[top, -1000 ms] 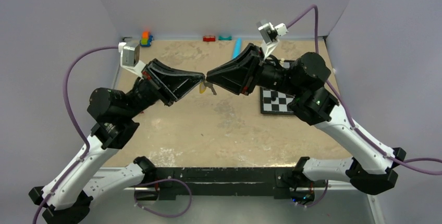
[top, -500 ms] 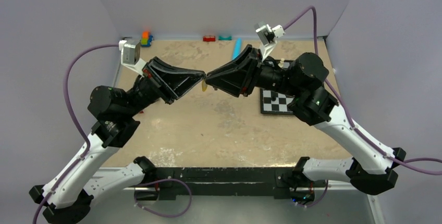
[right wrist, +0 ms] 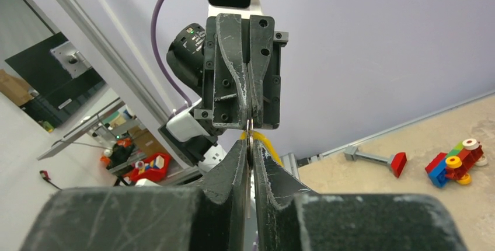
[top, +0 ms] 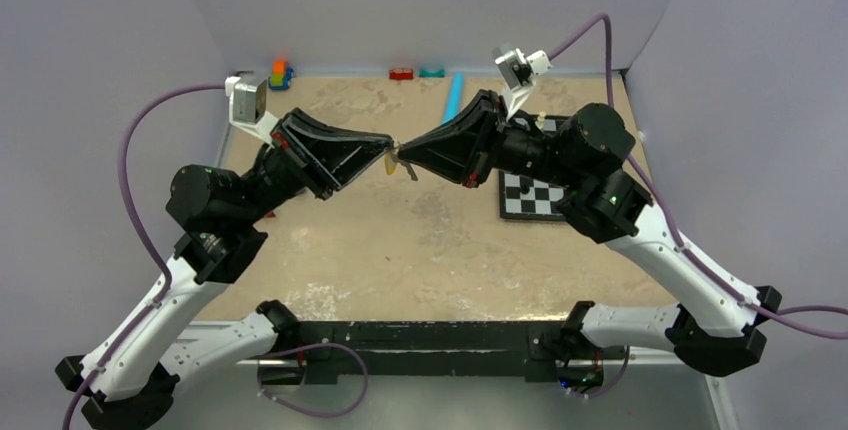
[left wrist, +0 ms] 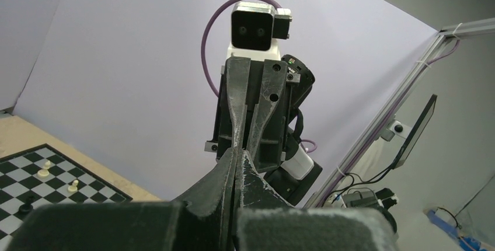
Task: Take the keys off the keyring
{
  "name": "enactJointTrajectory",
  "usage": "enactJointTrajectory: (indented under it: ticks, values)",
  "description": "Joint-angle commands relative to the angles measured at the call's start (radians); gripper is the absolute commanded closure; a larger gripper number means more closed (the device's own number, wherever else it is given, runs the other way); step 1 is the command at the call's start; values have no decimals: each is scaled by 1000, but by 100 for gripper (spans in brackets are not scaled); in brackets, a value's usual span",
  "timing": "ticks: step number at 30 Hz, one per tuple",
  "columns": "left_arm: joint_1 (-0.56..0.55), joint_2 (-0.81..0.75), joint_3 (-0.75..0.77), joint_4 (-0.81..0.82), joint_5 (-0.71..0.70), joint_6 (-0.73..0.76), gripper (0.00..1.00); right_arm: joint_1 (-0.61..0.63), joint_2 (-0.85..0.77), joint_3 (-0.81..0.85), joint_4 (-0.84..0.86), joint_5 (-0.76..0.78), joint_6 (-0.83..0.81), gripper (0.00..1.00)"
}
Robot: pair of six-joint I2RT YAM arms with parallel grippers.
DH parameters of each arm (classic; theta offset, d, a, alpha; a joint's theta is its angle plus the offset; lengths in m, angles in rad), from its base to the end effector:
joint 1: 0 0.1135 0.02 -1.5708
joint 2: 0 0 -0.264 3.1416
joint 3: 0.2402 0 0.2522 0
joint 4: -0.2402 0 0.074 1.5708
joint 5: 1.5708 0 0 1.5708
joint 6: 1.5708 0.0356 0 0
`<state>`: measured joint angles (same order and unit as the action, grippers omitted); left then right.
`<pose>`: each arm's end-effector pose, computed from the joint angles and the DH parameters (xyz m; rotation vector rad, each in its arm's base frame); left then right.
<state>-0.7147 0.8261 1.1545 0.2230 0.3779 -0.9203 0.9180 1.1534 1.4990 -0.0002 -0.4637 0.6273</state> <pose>0.1008 -0.1048 0.4995 0.2732 1.1834 -1.6500 0.1226 0.1866 0.5301 -0.6522 1.2859 1.5883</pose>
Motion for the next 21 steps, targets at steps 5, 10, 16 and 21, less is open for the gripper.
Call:
enactJointTrajectory:
  ticks: [5, 10, 16, 21]
  values:
    - [-3, 1, 44, 66, -46, 4, 100, 5, -9, -24, 48, -22, 16, 90]
    - [-4, 16, 49, 105, -63, -25, 100, 5, -3, -33, 78, -24, 32, 90]
    - [-4, 2, 8, 167, -114, -66, 100, 5, 8, -36, 119, -19, 51, 90]
    - [-3, -5, -5, 170, -129, -72, 100, 5, 15, -23, 127, -16, 51, 89]
